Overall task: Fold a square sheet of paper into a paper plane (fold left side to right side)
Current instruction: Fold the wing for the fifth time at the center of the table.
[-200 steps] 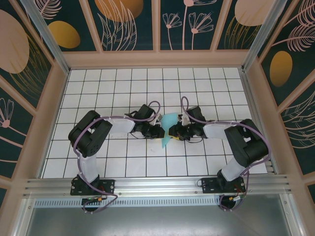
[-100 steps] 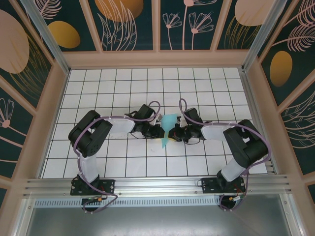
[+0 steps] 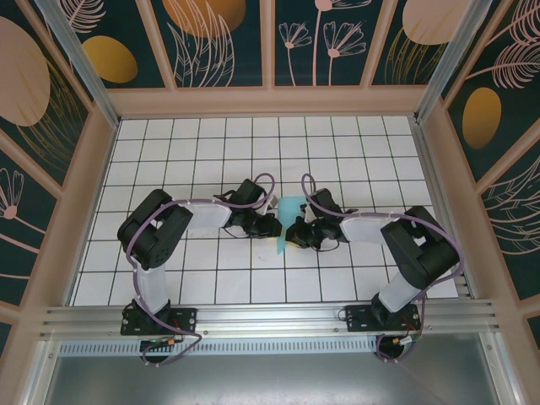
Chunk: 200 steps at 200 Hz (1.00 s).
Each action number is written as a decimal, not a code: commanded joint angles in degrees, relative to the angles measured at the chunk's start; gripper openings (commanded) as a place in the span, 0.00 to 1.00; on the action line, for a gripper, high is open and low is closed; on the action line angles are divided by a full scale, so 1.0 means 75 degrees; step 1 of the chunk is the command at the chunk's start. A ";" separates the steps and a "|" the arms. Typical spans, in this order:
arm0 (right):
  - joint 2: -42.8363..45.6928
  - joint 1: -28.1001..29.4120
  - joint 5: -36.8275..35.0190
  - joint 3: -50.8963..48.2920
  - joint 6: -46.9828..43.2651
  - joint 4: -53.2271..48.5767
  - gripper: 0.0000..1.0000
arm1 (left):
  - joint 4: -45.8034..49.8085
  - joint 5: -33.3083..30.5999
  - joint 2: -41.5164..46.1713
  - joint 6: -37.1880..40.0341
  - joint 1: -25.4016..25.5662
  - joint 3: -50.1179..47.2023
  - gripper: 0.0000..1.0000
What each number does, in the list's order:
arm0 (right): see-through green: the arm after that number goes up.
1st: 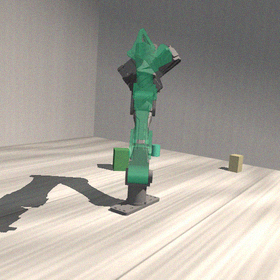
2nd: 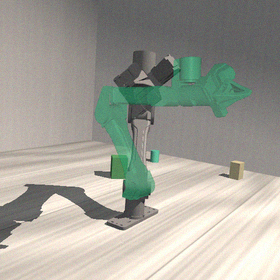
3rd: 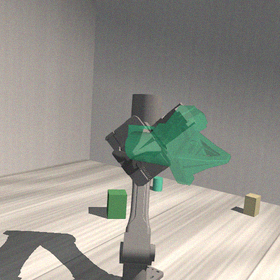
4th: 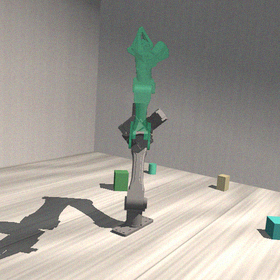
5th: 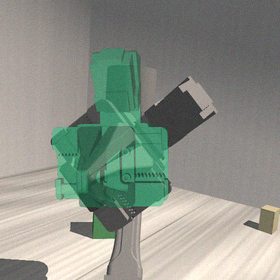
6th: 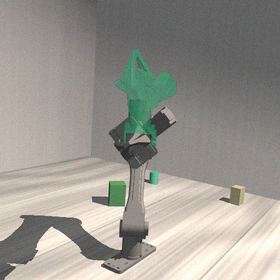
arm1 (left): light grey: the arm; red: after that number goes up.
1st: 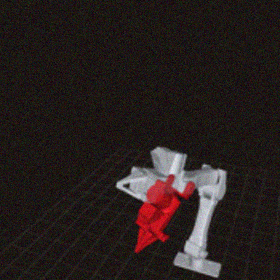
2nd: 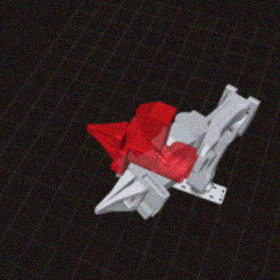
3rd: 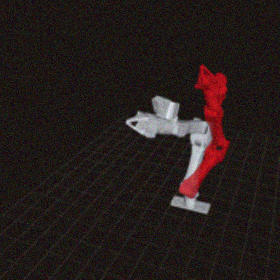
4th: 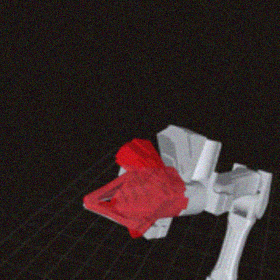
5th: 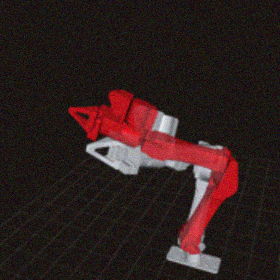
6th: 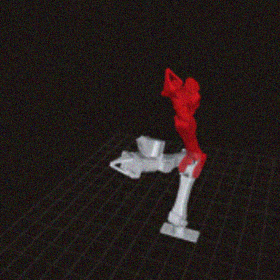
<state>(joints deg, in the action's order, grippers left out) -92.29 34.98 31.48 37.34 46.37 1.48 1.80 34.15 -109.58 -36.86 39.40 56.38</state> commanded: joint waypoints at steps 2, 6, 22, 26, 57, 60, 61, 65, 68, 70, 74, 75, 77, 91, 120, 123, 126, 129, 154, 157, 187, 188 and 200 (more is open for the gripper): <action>0.0151 0.0069 -0.0064 0.0209 0.0039 -0.0270 0.06 | -0.0130 -0.0630 -0.0401 0.0157 0.0043 0.0053 0.18; 0.0155 0.0070 -0.0066 0.0232 0.0010 -0.0298 0.06 | -0.0138 -0.0631 -0.0401 0.0157 0.0037 0.0051 0.18; 0.0246 0.0007 -0.0139 0.0310 -0.0197 -0.0501 0.16 | -0.0113 -0.0642 -0.0395 0.0169 0.0039 0.0064 0.18; 0.0311 -0.0033 -0.0174 0.0317 -0.0240 -0.0522 0.20 | -0.0107 -0.0640 -0.0390 0.0169 0.0044 0.0060 0.18; 0.0754 -0.0426 0.0022 0.0193 -0.0602 -0.0117 0.36 | -0.0112 -0.0632 -0.0401 0.0181 0.0043 0.0062 0.18; 0.0778 -0.0440 0.0071 0.0179 -0.0623 -0.0064 0.36 | -0.0112 -0.0628 -0.0401 0.0186 0.0038 0.0064 0.17; 0.0782 -0.0443 0.0087 0.0172 -0.0626 -0.0031 0.37 | -0.0106 -0.0628 -0.0401 0.0189 0.0035 0.0059 0.18; 0.0795 -0.0438 0.0154 0.0169 -0.0648 0.0054 0.37 | -0.0111 -0.0630 -0.0401 0.0192 0.0043 0.0058 0.17; 0.0787 -0.0436 0.0212 0.0156 -0.0657 0.0106 0.38 | -0.0117 -0.0621 -0.0401 0.0192 0.0038 0.0059 0.17; 0.0786 -0.0434 0.0247 0.0157 -0.0659 0.0134 0.38 | -0.0122 -0.0620 -0.0401 0.0186 0.0040 0.0063 0.17; 0.0765 -0.0444 0.0315 0.0164 -0.0663 0.0183 0.38 | -0.0121 -0.0622 -0.0381 0.0183 0.0038 0.0065 0.18; 0.0758 -0.0550 0.0332 0.0165 -0.0663 0.0192 0.38 | -0.0128 -0.0625 -0.0379 0.0182 0.0041 0.0065 0.17; 0.0744 -0.0645 0.0359 0.0165 -0.0666 0.0220 0.38 | -0.0133 -0.0621 -0.0387 0.0181 0.0034 0.0056 0.17; 0.0628 -0.0793 0.0442 0.0221 -0.0727 0.0247 0.38 | -0.0128 -0.0617 -0.0378 0.0181 0.0039 0.0052 0.17; 0.0441 -0.1011 0.0466 0.0353 -0.0916 0.0116 0.39 | -0.0137 -0.0616 -0.0376 0.0182 0.0039 0.0023 0.17; 0.0435 -0.1044 0.0463 0.0354 -0.0945 0.0103 0.39 | -0.0135 -0.0619 -0.0372 0.0181 0.0033 0.0023 0.17; 0.0440 -0.1068 0.0466 0.0371 -0.0969 0.0080 0.39 | -0.0135 -0.0616 -0.0370 0.0178 0.0043 0.0029 0.17; 0.0441 -0.1096 0.0466 0.0370 -0.0993 0.0047 0.39 | -0.0131 -0.0629 -0.0369 0.0180 0.0041 0.0029 0.18; 0.0368 -0.1328 0.0605 0.0454 -0.1192 -0.0105 0.39 | -0.0118 -0.0639 -0.0363 0.0198 0.0044 0.0018 0.18; 0.0356 -0.1351 0.0618 0.0493 -0.1218 -0.0143 0.39 | -0.0123 -0.0639 -0.0366 0.0193 0.0044 0.0019 0.18; 0.0212 -0.1418 0.0675 0.0778 -0.1389 -0.0381 0.38 | -0.0107 -0.0664 -0.0372 0.0194 0.0041 0.0041 0.17; 0.0200 -0.1418 0.0682 0.0782 -0.1389 -0.0383 0.38 | -0.0109 -0.0663 -0.0375 0.0193 0.0037 0.0041 0.17; 0.0126 -0.1412 0.0743 0.0878 -0.1390 -0.0384 0.34 | -0.0099 -0.0673 -0.0374 0.0204 0.0042 0.0063 0.17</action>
<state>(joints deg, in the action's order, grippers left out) -90.00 24.67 35.03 41.50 37.82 0.12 1.80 34.02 -109.58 -36.86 39.40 56.38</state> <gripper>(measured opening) 0.364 0.174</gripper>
